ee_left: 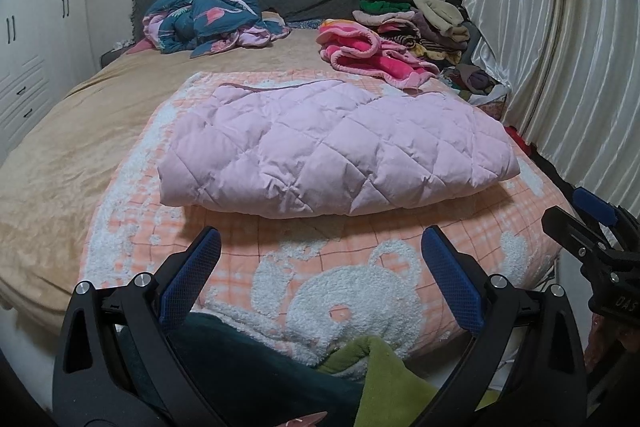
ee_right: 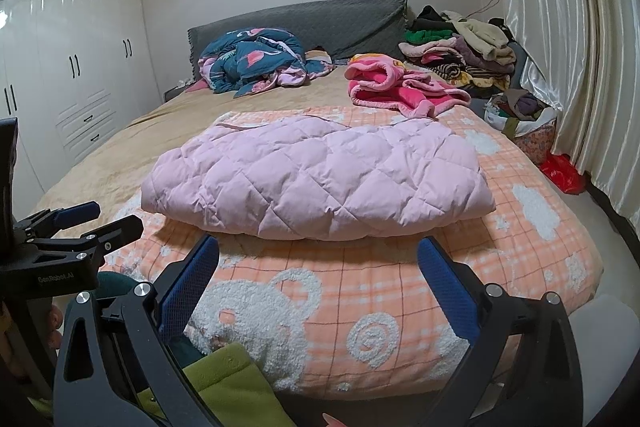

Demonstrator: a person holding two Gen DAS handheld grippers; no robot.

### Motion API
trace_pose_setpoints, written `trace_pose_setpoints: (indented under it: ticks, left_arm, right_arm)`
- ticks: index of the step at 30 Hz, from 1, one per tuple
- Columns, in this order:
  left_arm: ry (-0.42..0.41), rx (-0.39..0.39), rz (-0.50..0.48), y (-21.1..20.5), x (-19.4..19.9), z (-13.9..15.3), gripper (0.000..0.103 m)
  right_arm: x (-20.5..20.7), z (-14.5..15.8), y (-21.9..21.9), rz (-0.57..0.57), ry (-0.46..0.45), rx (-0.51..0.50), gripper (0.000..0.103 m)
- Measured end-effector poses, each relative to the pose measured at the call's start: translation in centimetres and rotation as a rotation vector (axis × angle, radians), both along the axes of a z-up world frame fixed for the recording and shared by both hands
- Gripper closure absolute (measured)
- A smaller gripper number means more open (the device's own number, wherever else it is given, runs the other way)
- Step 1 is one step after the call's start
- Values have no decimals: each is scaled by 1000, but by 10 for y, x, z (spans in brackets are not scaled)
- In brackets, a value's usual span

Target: Fold large clothes

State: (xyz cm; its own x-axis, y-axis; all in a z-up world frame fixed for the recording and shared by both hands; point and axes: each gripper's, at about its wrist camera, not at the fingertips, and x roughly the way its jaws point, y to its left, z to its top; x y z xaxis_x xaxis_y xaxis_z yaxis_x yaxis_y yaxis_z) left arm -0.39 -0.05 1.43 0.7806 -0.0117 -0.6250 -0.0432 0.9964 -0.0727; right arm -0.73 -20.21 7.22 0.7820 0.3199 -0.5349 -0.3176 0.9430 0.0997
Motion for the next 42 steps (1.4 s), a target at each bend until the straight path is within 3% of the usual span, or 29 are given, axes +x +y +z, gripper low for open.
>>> trace_pose_setpoints:
  ticks: [42]
  left_arm:
    - [-5,8,1,4,-1,2,9]
  right_arm:
    - [-1,0,-2,-11,-16,-4,4]
